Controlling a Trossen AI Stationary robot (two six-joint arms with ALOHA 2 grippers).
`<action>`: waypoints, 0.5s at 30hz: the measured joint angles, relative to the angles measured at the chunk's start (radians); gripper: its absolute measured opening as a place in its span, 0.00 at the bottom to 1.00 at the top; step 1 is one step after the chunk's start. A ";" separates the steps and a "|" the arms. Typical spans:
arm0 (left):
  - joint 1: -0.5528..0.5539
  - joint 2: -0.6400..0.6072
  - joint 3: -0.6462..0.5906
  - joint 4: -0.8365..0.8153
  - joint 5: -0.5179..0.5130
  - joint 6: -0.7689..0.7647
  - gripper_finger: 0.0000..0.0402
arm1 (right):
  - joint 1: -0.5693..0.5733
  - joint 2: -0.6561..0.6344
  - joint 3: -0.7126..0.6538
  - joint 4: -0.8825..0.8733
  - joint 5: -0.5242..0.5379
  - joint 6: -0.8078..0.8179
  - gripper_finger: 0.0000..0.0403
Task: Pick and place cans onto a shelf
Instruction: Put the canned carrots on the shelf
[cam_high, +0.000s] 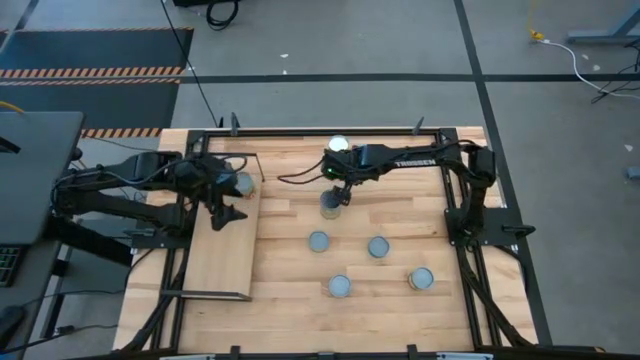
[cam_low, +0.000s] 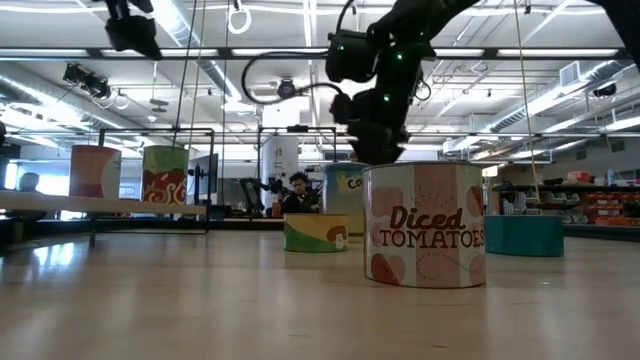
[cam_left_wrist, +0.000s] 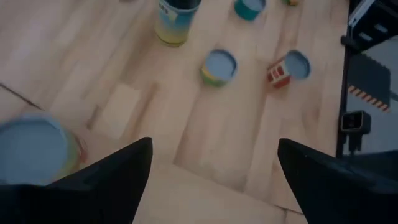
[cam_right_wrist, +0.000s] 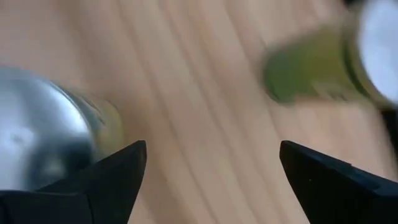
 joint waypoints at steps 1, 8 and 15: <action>-0.011 -0.002 0.000 -0.014 -0.002 -0.028 0.88 | 0.000 -0.003 0.000 0.024 -0.042 0.001 0.93; -0.083 0.004 0.000 0.068 -0.060 -0.131 0.88 | 0.002 -0.016 0.000 0.202 -0.363 0.023 0.93; -0.196 0.011 0.000 0.217 -0.095 -0.201 0.88 | 0.064 -0.091 0.002 0.096 -0.107 -0.021 0.93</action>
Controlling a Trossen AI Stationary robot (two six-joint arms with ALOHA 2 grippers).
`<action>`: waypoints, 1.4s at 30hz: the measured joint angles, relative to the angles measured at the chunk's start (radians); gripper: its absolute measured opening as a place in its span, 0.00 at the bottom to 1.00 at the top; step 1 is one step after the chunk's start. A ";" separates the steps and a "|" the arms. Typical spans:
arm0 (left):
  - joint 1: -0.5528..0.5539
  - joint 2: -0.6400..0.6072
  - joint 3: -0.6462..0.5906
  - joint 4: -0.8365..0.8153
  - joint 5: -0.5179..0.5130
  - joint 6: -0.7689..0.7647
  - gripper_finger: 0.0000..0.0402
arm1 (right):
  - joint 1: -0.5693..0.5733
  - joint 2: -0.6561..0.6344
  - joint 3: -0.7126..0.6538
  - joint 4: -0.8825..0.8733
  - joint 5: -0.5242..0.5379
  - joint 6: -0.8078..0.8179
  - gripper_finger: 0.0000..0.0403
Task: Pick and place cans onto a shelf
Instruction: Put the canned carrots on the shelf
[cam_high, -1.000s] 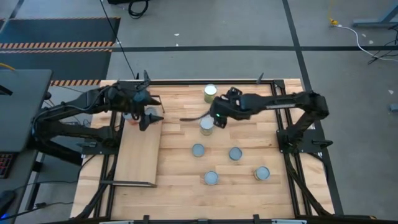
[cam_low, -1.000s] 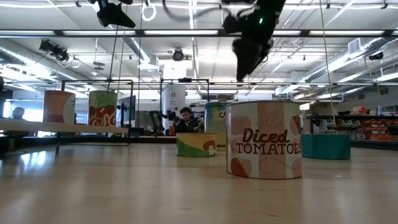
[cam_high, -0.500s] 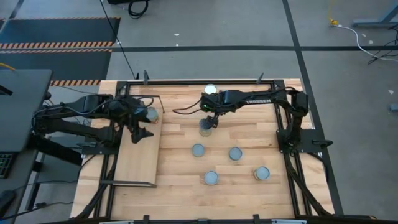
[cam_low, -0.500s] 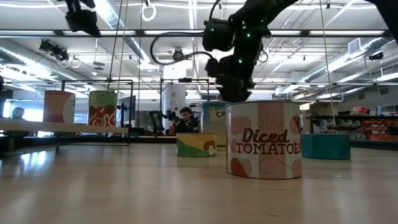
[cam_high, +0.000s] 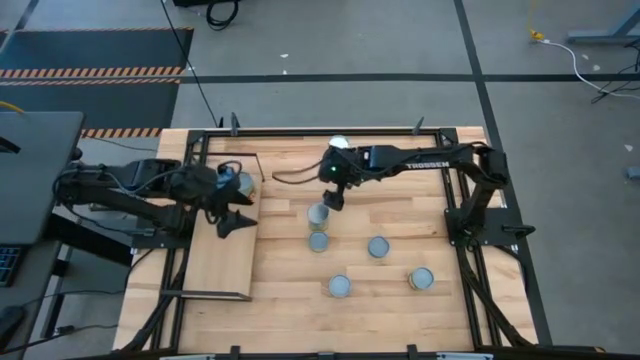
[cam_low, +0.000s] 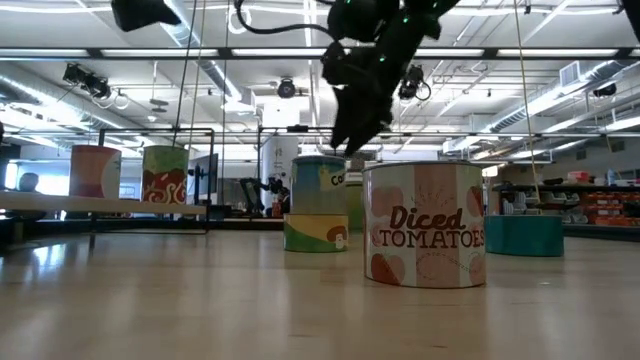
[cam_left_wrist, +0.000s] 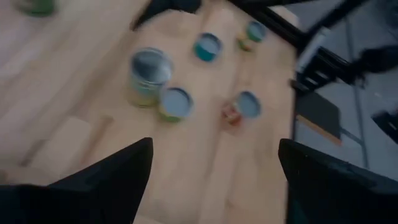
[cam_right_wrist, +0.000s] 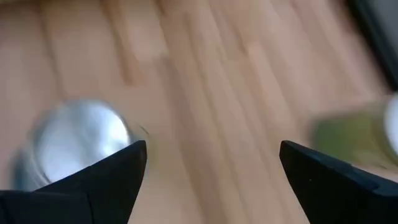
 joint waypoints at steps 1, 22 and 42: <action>-0.028 0.000 0.000 0.008 -0.004 -0.003 0.88 | 0.012 -0.003 0.000 -0.042 0.025 0.000 0.93; -0.412 0.014 -0.031 0.024 -0.400 0.022 0.88 | 0.092 0.022 -0.002 0.177 -0.016 0.292 0.93; 0.063 0.495 -0.116 0.268 -0.022 0.412 0.88 | 0.181 -0.444 -0.002 -0.028 0.192 0.329 0.93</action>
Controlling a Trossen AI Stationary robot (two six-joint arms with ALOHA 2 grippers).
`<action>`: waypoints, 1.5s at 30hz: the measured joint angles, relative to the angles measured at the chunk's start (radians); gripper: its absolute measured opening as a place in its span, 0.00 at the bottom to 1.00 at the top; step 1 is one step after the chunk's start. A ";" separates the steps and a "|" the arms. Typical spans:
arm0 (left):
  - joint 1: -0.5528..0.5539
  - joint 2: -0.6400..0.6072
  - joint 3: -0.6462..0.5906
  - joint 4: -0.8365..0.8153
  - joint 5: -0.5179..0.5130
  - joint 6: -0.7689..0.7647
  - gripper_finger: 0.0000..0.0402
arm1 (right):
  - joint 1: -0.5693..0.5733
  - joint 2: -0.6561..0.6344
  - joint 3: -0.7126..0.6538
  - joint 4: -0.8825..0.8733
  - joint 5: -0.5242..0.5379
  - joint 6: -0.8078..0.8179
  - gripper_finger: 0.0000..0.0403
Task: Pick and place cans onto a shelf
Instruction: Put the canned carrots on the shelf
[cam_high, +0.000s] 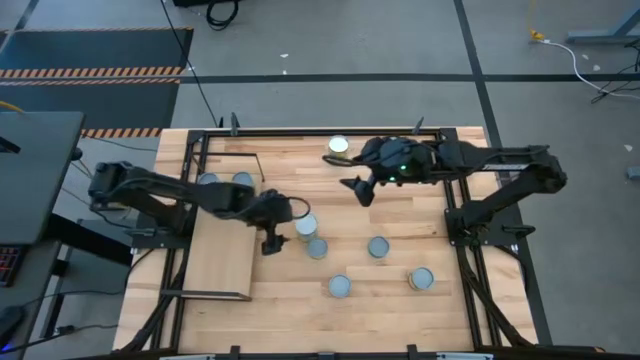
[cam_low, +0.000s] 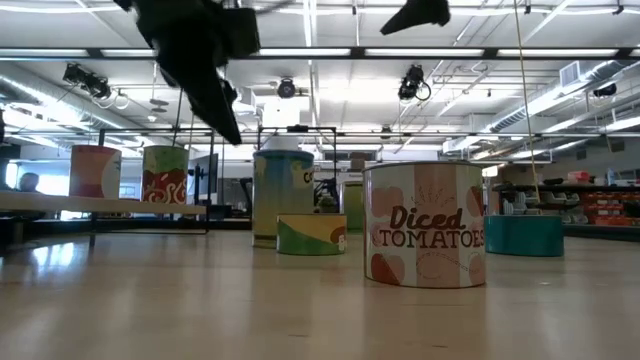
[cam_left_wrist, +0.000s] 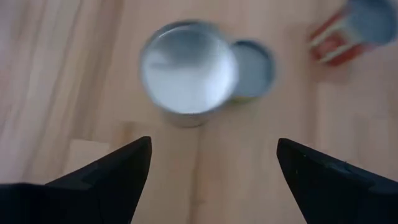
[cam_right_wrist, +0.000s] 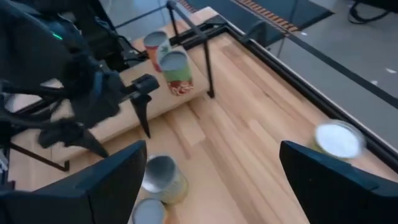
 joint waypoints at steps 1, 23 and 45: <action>0.016 0.020 0.000 0.004 0.004 0.015 0.88 | 0.000 -0.009 0.000 -0.019 0.006 0.001 0.93; 0.024 0.224 0.000 -0.021 0.023 0.056 0.73 | 0.007 -0.004 0.000 -0.207 -0.012 -0.010 0.93; 0.044 0.274 0.101 0.115 -0.027 0.085 0.99 | 0.046 -0.004 0.000 -0.213 0.010 0.042 0.93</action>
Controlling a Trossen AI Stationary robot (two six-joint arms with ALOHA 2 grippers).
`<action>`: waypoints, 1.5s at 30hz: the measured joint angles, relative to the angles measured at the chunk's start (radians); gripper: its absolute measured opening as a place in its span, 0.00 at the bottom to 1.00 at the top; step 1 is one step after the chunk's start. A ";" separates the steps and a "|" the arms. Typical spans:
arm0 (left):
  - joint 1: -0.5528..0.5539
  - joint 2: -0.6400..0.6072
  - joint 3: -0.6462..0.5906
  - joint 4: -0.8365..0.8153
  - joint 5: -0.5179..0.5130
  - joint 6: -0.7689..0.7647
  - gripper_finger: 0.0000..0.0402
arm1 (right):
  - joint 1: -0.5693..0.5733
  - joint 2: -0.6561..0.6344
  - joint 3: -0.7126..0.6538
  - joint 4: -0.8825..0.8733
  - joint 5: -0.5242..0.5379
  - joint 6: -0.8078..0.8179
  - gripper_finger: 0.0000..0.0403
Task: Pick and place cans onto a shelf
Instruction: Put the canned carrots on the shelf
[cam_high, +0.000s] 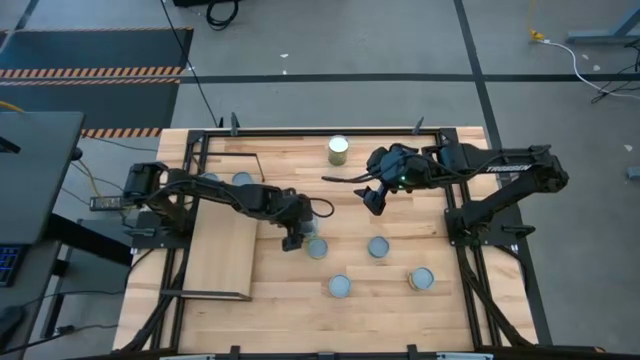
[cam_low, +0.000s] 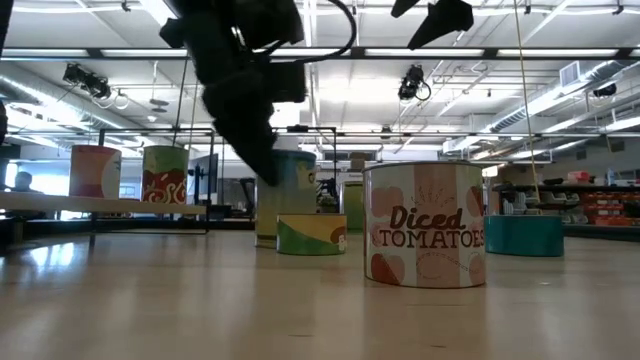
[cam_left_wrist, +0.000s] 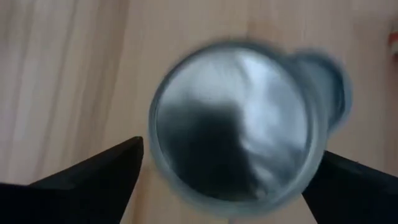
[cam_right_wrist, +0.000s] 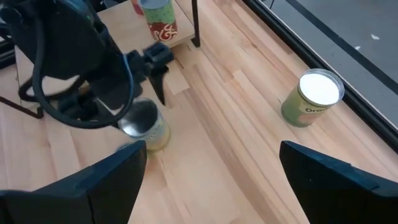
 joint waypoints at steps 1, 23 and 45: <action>0.000 0.002 0.000 0.024 0.008 0.001 1.00 | 0.006 0.000 0.000 0.000 0.003 0.004 0.93; 0.000 -0.043 0.127 -0.166 -0.020 0.036 0.77 | 0.104 0.000 0.000 -0.001 0.043 0.082 0.93; -0.079 -0.893 -0.202 -0.825 -0.210 -0.447 0.77 | 0.140 0.000 0.000 0.088 0.125 0.159 0.93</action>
